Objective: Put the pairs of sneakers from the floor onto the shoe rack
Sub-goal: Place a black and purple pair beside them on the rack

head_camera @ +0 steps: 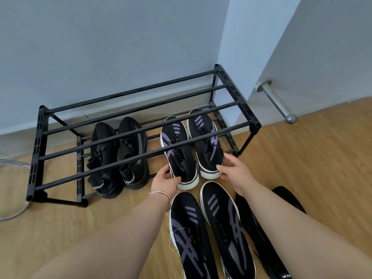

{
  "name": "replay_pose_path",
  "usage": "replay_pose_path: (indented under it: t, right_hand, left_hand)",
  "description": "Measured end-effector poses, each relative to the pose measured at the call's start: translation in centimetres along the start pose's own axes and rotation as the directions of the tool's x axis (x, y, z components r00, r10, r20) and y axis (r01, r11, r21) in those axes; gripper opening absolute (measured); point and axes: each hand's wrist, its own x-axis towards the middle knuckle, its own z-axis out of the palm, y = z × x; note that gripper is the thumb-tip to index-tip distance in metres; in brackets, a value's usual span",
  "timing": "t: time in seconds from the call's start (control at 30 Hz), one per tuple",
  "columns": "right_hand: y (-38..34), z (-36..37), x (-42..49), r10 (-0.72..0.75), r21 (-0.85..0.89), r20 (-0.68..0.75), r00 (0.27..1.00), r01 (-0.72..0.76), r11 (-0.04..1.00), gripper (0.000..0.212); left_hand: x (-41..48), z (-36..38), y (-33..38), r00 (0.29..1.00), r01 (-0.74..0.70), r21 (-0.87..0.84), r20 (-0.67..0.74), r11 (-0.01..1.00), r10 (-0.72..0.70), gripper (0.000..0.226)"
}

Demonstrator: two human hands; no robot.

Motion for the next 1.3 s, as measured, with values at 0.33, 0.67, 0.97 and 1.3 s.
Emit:
replay_pose_path:
  t: [0.33,0.67,0.97,1.3]
  right_hand:
    - [-3.8,0.8,2.8,-0.056,-0.099,-0.195,0.979,0.037,0.994,0.05]
    - [-3.2,1.0,3.1,-0.033,-0.05,-0.257,0.966,0.021,0.999,0.049]
    - [-3.3,1.3,1.8,-0.144,-0.256,-0.222,0.964,0.085,0.963,0.044]
    - [-2.1,0.7,0.0,-0.389,-0.622,-0.088,0.917,0.255,0.741,0.054]
  left_hand:
    - [1.7,0.8,2.8,0.988,-0.134,0.154,-0.054,0.979,0.143,0.06]
    - [2.8,1.3,3.0,0.973,-0.15,0.282,-0.125,0.948,0.192,0.051]
    - [2.0,1.3,3.2,0.966,-0.205,0.472,-0.046,0.857,0.256,0.064]
    - [-0.5,1.0,3.2,0.942,-0.308,0.761,0.162,0.571,0.293,0.08]
